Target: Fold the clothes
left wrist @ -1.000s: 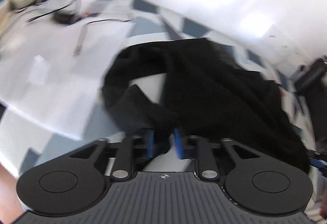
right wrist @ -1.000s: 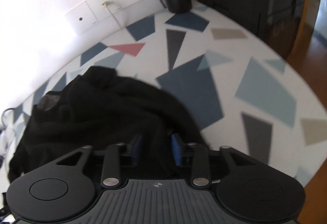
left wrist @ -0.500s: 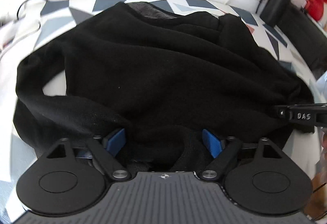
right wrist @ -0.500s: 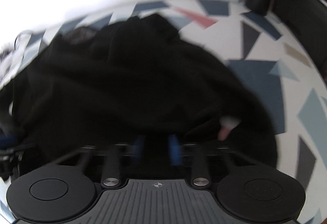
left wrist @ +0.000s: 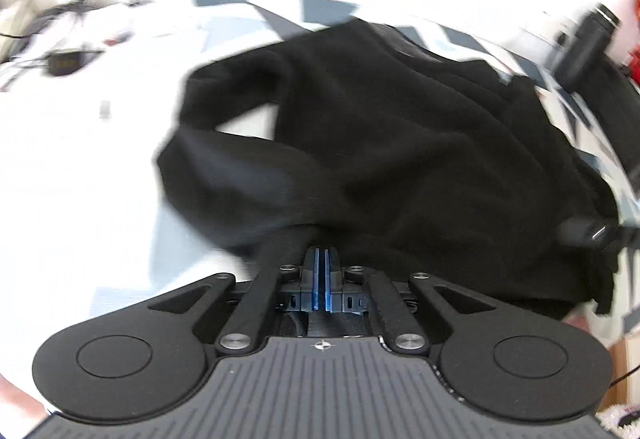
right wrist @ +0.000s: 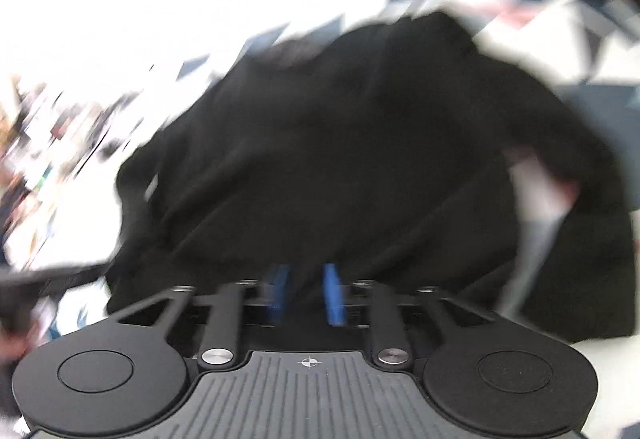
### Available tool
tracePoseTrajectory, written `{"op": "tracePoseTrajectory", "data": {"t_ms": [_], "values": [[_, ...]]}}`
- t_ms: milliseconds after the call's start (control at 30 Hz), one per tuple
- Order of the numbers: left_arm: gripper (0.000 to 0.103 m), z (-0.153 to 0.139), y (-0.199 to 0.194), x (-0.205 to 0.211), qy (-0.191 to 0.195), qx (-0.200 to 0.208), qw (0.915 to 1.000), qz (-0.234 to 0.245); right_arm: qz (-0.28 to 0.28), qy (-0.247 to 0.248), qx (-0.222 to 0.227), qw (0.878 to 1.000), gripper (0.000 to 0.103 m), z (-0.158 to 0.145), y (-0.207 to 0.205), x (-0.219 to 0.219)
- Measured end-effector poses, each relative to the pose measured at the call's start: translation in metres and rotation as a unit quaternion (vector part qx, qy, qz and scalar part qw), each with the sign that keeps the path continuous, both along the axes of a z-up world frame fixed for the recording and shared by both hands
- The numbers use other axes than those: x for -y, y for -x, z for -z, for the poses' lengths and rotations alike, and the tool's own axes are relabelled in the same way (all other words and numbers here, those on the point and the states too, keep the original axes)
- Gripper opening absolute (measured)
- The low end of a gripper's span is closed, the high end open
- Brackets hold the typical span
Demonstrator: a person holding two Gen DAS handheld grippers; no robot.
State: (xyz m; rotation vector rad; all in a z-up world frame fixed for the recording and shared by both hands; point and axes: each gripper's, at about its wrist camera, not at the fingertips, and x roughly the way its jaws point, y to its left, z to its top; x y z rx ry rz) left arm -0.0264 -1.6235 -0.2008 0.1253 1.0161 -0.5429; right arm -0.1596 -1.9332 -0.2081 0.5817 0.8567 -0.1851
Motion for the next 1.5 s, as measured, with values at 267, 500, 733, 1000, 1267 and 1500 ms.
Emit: {"op": "tracePoseTrajectory", "data": {"t_ms": [267,500,733,1000,1267,1500], "values": [[0.072,-0.035,0.007,0.032,0.04,0.086,0.9929,0.072,0.115,0.091,-0.058,0.987,0.051,0.01,-0.012,0.039],[0.067,0.003,-0.042,0.112,0.0,0.062,0.9919,0.111,0.134,0.171,-0.088,0.972,0.058,0.026,-0.059,0.034],[0.005,0.029,-0.033,0.104,0.004,0.02,0.9916,0.128,0.075,0.18,-0.095,0.976,0.01,0.036,-0.057,0.019],[0.005,0.027,-0.003,0.068,0.033,-0.071,0.9885,0.13,0.107,0.11,-0.119,0.981,0.01,0.029,-0.012,-0.001],[0.039,0.032,-0.015,0.075,0.058,-0.097,0.9857,0.125,0.17,0.051,-0.157,0.972,0.037,0.011,-0.002,0.015],[0.09,-0.028,-0.03,0.084,0.073,0.041,0.9898,0.115,0.199,0.088,-0.048,0.975,0.079,-0.062,-0.024,0.03]]}}
